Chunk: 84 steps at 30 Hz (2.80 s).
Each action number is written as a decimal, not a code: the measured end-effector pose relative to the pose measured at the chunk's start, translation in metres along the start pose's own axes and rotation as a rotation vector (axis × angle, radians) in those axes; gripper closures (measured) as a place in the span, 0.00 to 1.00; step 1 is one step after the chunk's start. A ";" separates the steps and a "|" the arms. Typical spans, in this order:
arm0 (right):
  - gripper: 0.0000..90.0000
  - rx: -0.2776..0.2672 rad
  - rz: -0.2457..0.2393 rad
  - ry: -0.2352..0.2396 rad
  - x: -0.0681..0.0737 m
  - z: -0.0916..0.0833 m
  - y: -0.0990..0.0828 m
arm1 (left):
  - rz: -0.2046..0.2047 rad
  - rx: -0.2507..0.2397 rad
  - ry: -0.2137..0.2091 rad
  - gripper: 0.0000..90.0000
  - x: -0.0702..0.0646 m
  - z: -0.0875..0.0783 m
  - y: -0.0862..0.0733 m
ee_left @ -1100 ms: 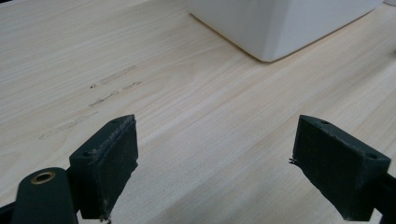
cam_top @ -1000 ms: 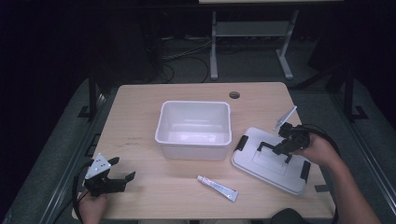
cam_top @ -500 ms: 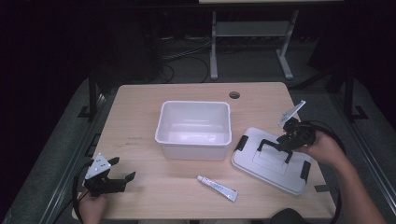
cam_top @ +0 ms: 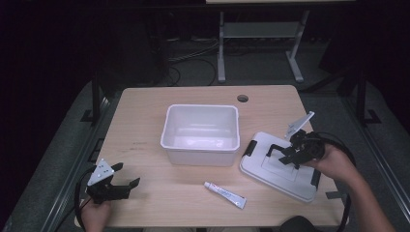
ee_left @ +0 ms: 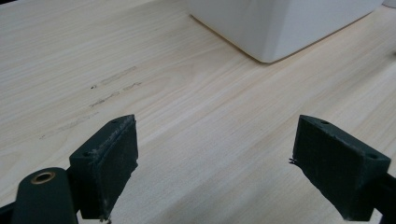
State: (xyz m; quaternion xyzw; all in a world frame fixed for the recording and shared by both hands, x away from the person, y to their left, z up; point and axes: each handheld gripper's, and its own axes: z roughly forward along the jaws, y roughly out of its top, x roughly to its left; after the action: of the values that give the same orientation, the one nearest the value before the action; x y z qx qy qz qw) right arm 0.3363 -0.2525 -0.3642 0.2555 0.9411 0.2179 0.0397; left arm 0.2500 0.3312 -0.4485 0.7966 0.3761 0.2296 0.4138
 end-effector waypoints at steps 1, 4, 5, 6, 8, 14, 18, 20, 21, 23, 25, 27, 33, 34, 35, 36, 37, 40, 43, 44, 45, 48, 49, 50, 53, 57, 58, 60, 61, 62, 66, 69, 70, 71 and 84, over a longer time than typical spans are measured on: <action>0.69 0.000 0.000 0.000 0.000 0.000 0.000 | 0.000 -0.001 -0.001 0.15 0.000 0.000 0.000; 0.69 0.000 -0.018 0.013 0.009 0.004 0.002 | 0.001 0.000 0.000 0.15 0.000 0.000 0.000; 0.69 0.008 -0.034 0.015 0.016 0.008 0.005 | 0.002 0.000 0.000 0.15 0.000 0.000 0.000; 0.69 0.008 -0.034 0.015 0.016 0.008 0.005 | 0.002 0.000 0.000 0.15 0.000 0.000 0.000; 0.69 0.008 -0.055 0.023 0.023 0.012 0.008 | 0.002 0.000 0.000 0.15 0.000 0.000 0.000; 0.68 0.003 -0.099 0.055 0.043 0.024 0.018 | 0.000 -0.003 0.001 0.15 0.000 -0.001 0.000; 0.67 0.005 -0.129 0.081 0.055 0.035 0.028 | -0.001 -0.005 0.002 0.15 0.000 -0.001 0.000; 0.67 0.007 -0.131 0.087 0.057 0.037 0.030 | -0.003 -0.007 0.002 0.15 0.001 -0.002 0.000; 0.67 0.010 -0.146 0.094 0.062 0.040 0.033 | -0.003 -0.006 0.002 0.15 0.001 -0.002 0.000; 0.67 0.008 -0.154 0.096 0.064 0.042 0.035 | -0.002 -0.006 0.002 0.15 0.001 -0.002 0.000; 0.66 0.004 -0.167 0.108 0.071 0.046 0.040 | -0.001 -0.006 0.002 0.15 0.000 -0.001 0.000; 0.66 0.001 -0.178 0.113 0.075 0.049 0.042 | -0.001 -0.009 0.002 0.15 0.000 -0.001 0.000; 0.64 0.016 -0.199 0.135 0.085 0.061 0.051 | 0.000 -0.007 0.000 0.15 0.000 -0.001 0.000; 0.64 0.016 -0.199 0.135 0.085 0.061 0.051 | 0.000 -0.007 0.000 0.15 0.000 -0.001 0.000; 0.64 0.019 -0.205 0.143 0.089 0.065 0.053 | -0.001 -0.010 0.002 0.15 0.000 -0.001 0.000; 0.64 0.019 -0.205 0.143 0.089 0.065 0.053 | -0.001 -0.010 0.002 0.15 0.000 -0.001 0.000; 0.64 0.022 -0.208 0.144 0.090 0.067 0.055 | -0.002 -0.010 0.001 0.15 0.000 -0.001 0.000; 0.63 0.027 -0.220 0.151 0.094 0.072 0.059 | -0.001 -0.008 0.001 0.15 0.000 -0.001 0.000; 0.62 0.032 -0.225 0.158 0.098 0.076 0.063 | 0.001 -0.007 0.000 0.15 0.000 -0.001 0.000; 0.61 0.034 -0.228 0.161 0.099 0.078 0.064 | 0.000 -0.010 0.001 0.15 0.000 -0.001 0.000; 0.61 0.035 -0.230 0.165 0.100 0.079 0.065 | 0.000 -0.010 0.000 0.15 0.000 -0.001 0.000; 0.60 0.040 -0.235 0.174 0.104 0.084 0.068 | 0.000 -0.009 -0.001 0.15 0.000 -0.001 0.000; 0.60 0.040 -0.237 0.181 0.106 0.087 0.070 | 0.001 -0.008 -0.001 0.15 0.000 -0.001 0.000; 0.60 0.040 -0.237 0.181 0.106 0.087 0.070 | 0.002 -0.007 -0.001 0.15 0.000 -0.001 0.000; 0.59 0.046 -0.248 0.187 0.109 0.093 0.074 | 0.000 -0.010 0.001 0.15 0.000 -0.001 0.000; 0.58 0.055 -0.259 0.194 0.114 0.100 0.078 | 0.001 -0.011 0.000 0.15 0.000 -0.001 0.000; 0.57 0.055 -0.260 0.195 0.115 0.102 0.078 | 0.000 -0.011 0.000 0.15 0.000 -0.001 0.000; 0.57 0.065 -0.266 0.195 0.118 0.107 0.080 | 0.000 -0.010 0.000 0.15 0.000 -0.001 0.000; 0.56 0.063 -0.270 0.197 0.119 0.109 0.081 | 0.001 -0.010 0.000 0.15 0.000 -0.001 0.000; 0.56 0.063 -0.270 0.197 0.119 0.109 0.081 | 0.002 -0.009 -0.001 0.15 0.000 -0.002 0.000; 0.56 0.071 -0.280 0.192 0.123 0.115 0.084 | 0.001 -0.008 -0.001 0.15 0.000 -0.002 0.000; 0.56 0.081 -0.287 0.183 0.124 0.121 0.085 | 0.001 -0.009 0.000 0.15 0.000 -0.001 0.000; 0.56 0.081 -0.287 0.183 0.124 0.121 0.085 | 0.001 -0.009 0.000 0.15 0.000 -0.001 0.000; 0.57 0.080 -0.291 0.180 0.124 0.122 0.086 | 0.001 -0.009 0.000 0.15 0.000 -0.001 0.000; 0.69 0.094 -0.318 0.170 0.126 0.131 0.091 | 0.000 -0.010 -0.001 0.15 0.001 -0.002 0.000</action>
State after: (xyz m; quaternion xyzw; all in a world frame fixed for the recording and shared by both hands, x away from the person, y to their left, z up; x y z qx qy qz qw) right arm 0.2935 -0.0678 -0.4386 0.0859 0.9787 0.1854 -0.0180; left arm 0.2488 0.3329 -0.4474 0.7946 0.3746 0.2311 0.4182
